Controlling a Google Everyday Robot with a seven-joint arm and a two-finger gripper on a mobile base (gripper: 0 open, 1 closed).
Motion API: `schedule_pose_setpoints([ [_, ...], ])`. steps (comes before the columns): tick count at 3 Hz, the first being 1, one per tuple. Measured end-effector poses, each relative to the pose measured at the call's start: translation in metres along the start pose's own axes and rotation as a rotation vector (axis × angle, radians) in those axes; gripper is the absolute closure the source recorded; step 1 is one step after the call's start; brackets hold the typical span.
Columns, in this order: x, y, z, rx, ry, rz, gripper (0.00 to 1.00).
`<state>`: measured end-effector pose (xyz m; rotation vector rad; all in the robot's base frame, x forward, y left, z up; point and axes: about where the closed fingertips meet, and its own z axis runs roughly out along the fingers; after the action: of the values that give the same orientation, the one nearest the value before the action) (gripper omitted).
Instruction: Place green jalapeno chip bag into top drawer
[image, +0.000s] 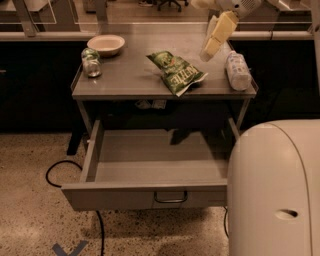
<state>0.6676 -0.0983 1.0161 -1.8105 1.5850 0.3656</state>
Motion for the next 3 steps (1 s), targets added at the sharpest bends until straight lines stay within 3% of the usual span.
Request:
schedule_pose_setpoints([
  [1, 0.008, 0.012, -0.017, 0.001, -0.026, -0.008, 0.0],
  [2, -0.007, 0.02, -0.015, -0.023, 0.086, -0.105, 0.0],
  [3, -0.033, 0.015, 0.019, -0.065, 0.232, -0.214, 0.0],
])
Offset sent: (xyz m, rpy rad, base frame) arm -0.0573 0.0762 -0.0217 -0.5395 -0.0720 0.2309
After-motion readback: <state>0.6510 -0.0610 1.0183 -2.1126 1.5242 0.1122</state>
